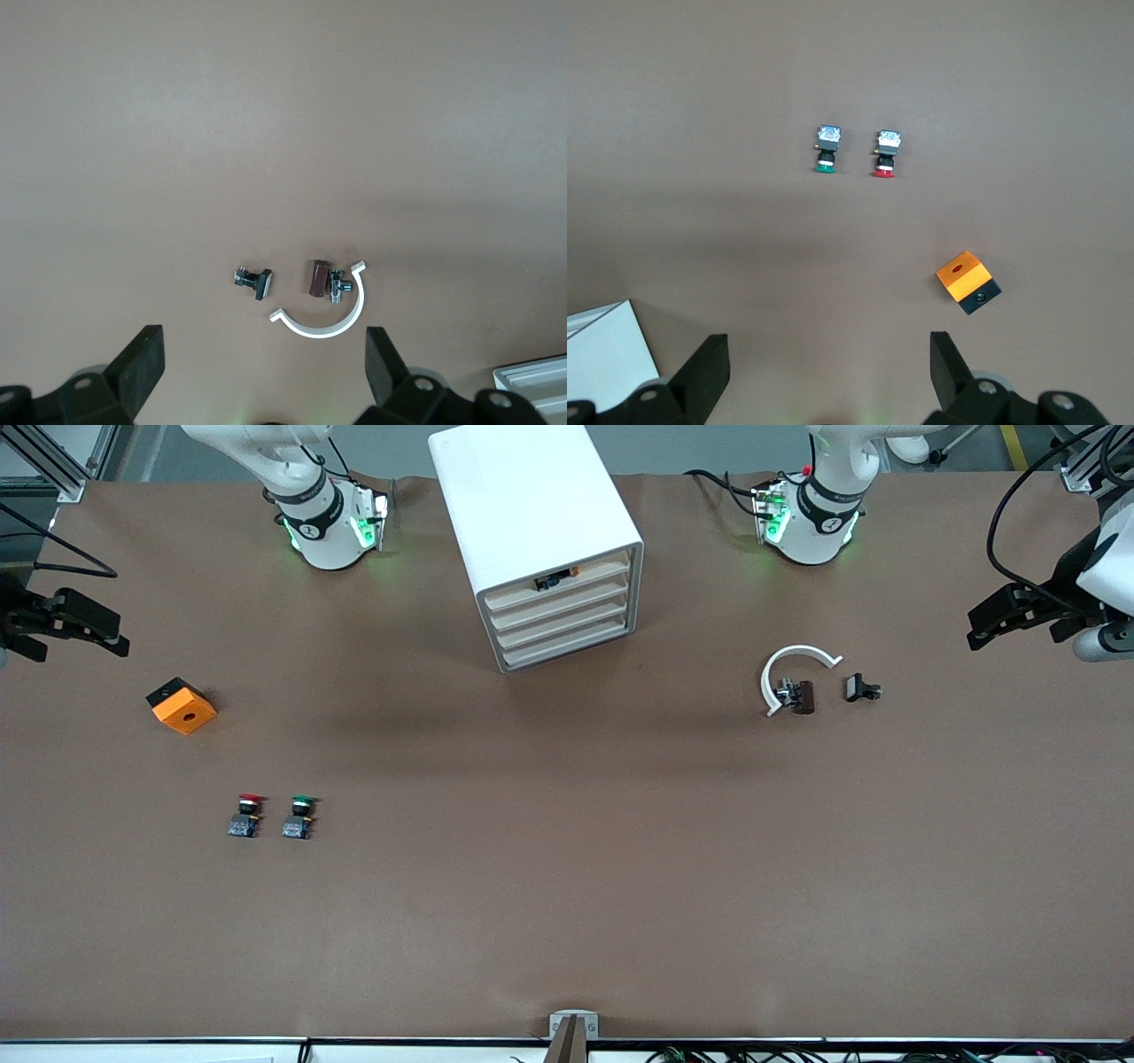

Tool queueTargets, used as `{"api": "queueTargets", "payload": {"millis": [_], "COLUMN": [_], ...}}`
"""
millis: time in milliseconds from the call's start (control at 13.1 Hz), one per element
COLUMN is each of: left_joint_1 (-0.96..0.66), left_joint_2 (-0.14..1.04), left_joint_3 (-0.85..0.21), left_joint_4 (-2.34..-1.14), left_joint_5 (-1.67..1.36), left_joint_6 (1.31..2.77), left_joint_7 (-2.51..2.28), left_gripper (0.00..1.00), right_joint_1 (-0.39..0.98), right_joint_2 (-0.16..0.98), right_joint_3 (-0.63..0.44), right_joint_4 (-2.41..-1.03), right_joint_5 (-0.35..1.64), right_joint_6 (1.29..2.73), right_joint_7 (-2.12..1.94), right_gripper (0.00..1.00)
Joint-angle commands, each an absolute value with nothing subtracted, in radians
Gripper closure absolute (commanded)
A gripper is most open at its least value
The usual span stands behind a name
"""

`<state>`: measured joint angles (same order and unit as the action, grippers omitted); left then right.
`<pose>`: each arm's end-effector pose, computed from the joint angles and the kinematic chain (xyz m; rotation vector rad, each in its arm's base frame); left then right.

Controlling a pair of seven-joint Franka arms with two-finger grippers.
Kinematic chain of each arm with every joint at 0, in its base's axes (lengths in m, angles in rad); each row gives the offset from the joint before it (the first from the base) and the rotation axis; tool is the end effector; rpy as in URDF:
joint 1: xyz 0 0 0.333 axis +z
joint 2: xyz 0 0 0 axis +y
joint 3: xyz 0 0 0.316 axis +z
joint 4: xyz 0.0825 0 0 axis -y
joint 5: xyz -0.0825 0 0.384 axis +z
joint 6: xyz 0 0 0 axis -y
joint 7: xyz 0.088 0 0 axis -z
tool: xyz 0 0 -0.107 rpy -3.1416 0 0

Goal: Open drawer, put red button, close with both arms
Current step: 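Reach the left gripper to the cabinet while the right gripper reaches the red button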

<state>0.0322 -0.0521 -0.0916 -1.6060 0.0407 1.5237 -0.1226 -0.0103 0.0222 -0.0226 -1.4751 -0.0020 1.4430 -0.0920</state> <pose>0.5325 -0.0285 0.6322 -3.0917 -0.1000 0.0405 0.5482 -0.0181 0.6460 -3.1382 -0.0924 0.0853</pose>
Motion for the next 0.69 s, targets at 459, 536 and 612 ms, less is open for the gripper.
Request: {"api": "queueTargets", "payload": {"millis": [459, 536, 612], "left_joint_1": [0.081, 0.077, 0.072], "left_joint_2": [0.087, 0.11, 0.135], "left_joint_3": [-0.092, -0.094, -0.094], "left_joint_4": [-1.514, -1.511, -1.512], "left_joint_5": [0.022, 0.009, 0.0], "left_joint_6": [1.511, 1.514, 1.519], "left_joint_7": [-0.113, -0.126, -0.133], "left_gripper": [0.0, 0.0, 0.0], "right_joint_1": [-0.018, -0.018, -0.018], "right_joint_2": [0.029, 0.031, 0.031], "right_joint_3": [-0.009, -0.009, -0.009], "right_joint_4": [-1.456, -1.456, -1.456], "right_joint_5": [-0.015, -0.014, -0.015], "right_joint_6": [1.439, 1.439, 1.44], "right_joint_7": [-0.094, -0.092, -0.092], "right_gripper": [0.0, 0.0, 0.0]}}
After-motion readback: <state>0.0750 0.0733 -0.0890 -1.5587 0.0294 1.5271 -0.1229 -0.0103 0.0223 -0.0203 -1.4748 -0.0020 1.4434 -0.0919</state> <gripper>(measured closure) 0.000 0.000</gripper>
